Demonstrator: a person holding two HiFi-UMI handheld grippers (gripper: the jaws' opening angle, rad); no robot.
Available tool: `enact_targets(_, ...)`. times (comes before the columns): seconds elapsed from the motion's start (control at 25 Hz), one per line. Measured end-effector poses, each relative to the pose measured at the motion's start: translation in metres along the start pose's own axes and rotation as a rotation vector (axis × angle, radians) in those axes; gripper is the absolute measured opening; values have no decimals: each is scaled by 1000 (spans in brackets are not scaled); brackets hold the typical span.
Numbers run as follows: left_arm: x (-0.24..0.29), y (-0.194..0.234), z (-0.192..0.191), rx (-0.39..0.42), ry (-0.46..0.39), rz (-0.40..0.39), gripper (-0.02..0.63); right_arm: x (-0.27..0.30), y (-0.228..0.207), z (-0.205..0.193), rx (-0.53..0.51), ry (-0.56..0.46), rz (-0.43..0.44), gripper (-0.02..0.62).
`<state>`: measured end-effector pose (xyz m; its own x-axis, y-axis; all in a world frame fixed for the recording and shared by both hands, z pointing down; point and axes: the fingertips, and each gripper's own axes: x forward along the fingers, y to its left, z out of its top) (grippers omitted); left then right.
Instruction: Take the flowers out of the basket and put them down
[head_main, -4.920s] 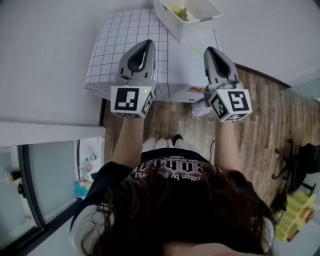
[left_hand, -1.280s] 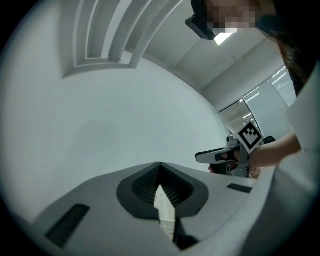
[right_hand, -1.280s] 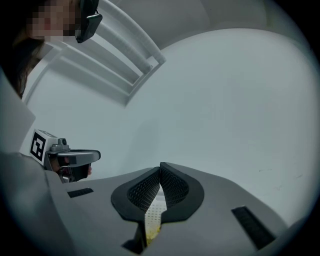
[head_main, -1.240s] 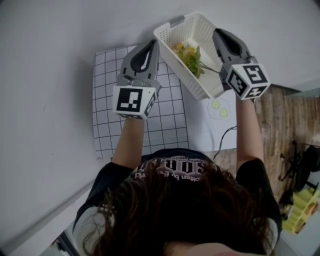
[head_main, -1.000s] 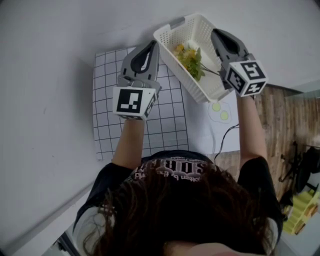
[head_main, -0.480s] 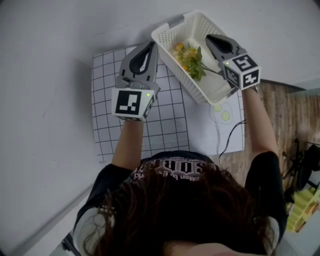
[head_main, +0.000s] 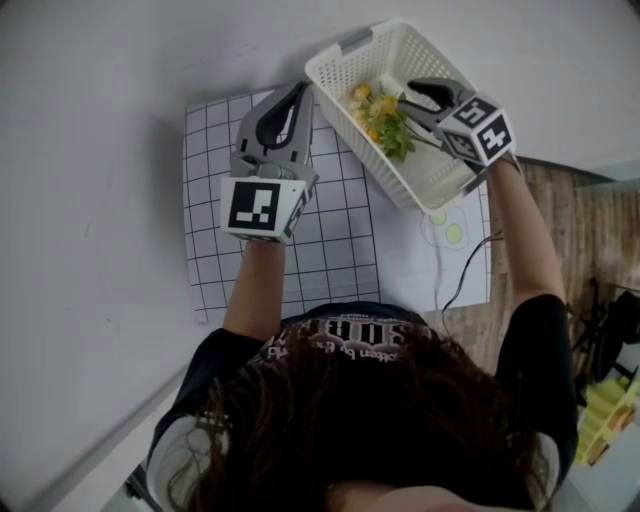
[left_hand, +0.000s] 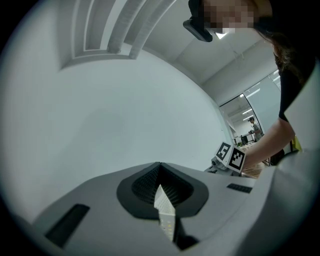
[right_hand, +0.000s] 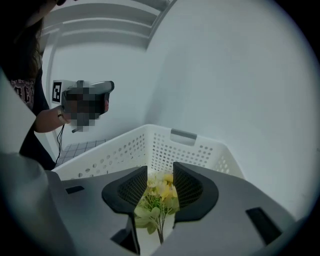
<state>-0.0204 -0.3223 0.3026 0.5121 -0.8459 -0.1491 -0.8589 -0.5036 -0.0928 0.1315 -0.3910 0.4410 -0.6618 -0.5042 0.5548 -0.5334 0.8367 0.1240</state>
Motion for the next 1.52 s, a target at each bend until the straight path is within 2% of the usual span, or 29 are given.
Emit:
enact_targets(0.28, 1, 3, -4, -3, 0, 4, -3, 18, 7, -36, -13, 136, 89, 267)
enact_targets(0.72, 4, 9, -8, -7, 1, 14, -2, 42, 7, -94, -15, 361, 147, 268)
enact_targets(0.92, 3, 4, -8, -3, -7, -27, -3, 51, 9, -119, -38, 462, 184, 268)
enact_targets(1.4, 6, 4, -13, -8, 2, -36, -3, 60, 8, -156, 19, 586, 211, 268)
enact_targets(1.52, 6, 5, -15, -9, 7, -37, -2, 62, 9, -166, 4, 638, 224, 268)
